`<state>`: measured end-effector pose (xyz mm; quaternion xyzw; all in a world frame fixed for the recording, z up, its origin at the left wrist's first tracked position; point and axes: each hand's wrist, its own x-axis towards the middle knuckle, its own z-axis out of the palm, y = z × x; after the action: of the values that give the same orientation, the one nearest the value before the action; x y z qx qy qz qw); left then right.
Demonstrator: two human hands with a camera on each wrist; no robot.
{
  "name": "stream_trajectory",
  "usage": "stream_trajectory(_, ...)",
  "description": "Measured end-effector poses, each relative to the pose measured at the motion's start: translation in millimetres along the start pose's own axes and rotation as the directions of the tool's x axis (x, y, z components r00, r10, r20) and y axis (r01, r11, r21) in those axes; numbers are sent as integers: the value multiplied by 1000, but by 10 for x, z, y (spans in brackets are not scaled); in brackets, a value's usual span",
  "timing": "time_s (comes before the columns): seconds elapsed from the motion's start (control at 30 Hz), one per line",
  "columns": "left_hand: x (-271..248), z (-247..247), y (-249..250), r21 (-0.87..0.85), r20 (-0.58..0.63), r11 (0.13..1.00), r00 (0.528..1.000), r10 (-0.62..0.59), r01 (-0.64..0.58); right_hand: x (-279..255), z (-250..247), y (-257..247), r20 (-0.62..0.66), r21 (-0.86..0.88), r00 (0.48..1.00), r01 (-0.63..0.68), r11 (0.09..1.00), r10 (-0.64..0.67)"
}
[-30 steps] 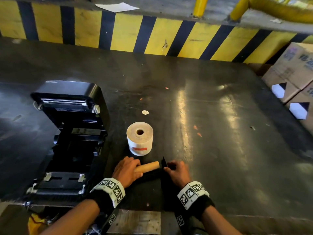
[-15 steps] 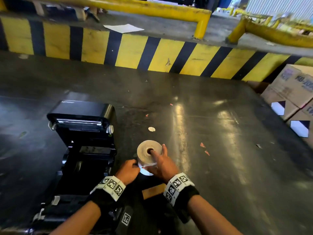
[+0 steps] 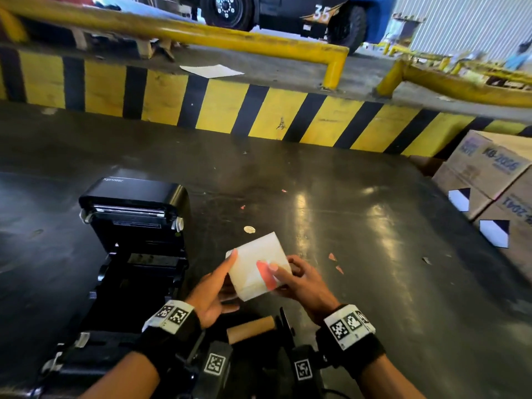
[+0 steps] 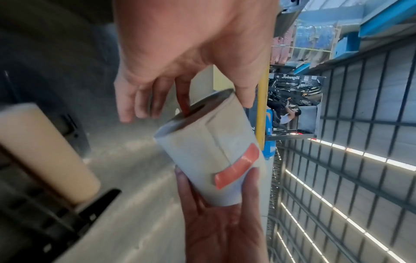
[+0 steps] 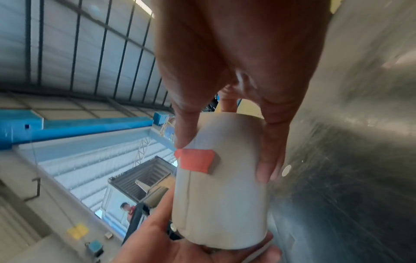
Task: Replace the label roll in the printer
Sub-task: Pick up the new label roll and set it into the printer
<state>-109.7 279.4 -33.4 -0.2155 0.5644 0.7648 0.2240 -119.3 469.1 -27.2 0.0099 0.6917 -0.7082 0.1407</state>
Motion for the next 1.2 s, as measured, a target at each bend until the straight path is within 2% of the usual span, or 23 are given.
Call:
stream_trajectory(0.17, -93, 291, -52, -64, 91, 998, 996, -21, 27, -207, -174, 35, -27, 66, 999, -40, 997, 42)
stream_trajectory(0.27, -168, 449, -117, -69, 29, 997, 999, -38, 40, -332, -246, 79, -17, 47, 999, -48, 998, 49)
stream_trajectory(0.33, -208, 524, -136, -69, -27, 997, 999, -31, 29, -385, -263, 65, -69, -92, 998, 0, 996, -6)
stream_trajectory(0.37, -235, 570, -146, -49, -50, 999, 999, -19, 16, -411, -301, 73, -128, -267, 986, 72, 961, -109)
stream_trajectory(0.4, -260, 596, -144, -25, -72, 1000, 997, 0, -2, -428, -332, 79, -169, -484, 954, 140, 864, -249)
stream_trajectory(0.43, -280, 635, -139, 9, -93, 1000, 995, 28, -28, -459, -358, 69, -155, -657, 902, 210, 724, -403)
stream_trajectory(0.5, -312, 672, -115, 58, -125, 996, 990, 70, -63, -499, -345, 42, -32, -801, 779, 355, 482, -626)
stream_trajectory(0.53, -336, 699, -102, 75, -132, 995, 988, 81, -72, -502, -349, 50, 19, -816, 721, 411, 407, -692)
stream_trajectory(0.57, -343, 713, -94, 84, -132, 994, 988, 84, -74, -496, -340, 55, 42, -811, 674, 454, 369, -737)
stream_trajectory(0.6, -353, 728, -85, 91, -135, 993, 987, 84, -72, -490, -349, 79, 45, -784, 643, 497, 371, -765)
stream_trajectory(0.7, -379, 754, -78, 98, -128, 993, 989, 73, -61, -485, -369, 109, 25, -725, 575, 573, 381, -817)
stream_trajectory(0.73, -385, 759, -79, 97, -125, 994, 990, 68, -56, -492, -354, 111, 14, -723, 580, 569, 392, -815)
stream_trajectory(0.87, -366, 775, -89, 13, -107, 1000, 994, 20, -19, -614, -307, 149, -5, -631, 663, 579, 517, -748)
stream_trajectory(1.0, -233, 681, -119, -66, -113, 998, 994, -1, -6, -878, -267, 201, -14, -557, 629, 640, 528, -777)
stream_trajectory(1.07, -190, 624, -126, -74, -123, 997, 992, 10, -19, -936, -345, 271, -64, -544, 642, 620, 566, -764)
stream_trajectory(1.13, -173, 559, -134, -66, -136, 998, 991, 15, -24, -872, -527, 454, -115, -569, 700, 535, 625, -705)
stream_trajectory(1.2, -175, 493, -154, -72, -148, 997, 989, 13, -24, -728, -763, 747, -160, -609, 807, 372, 701, -568)
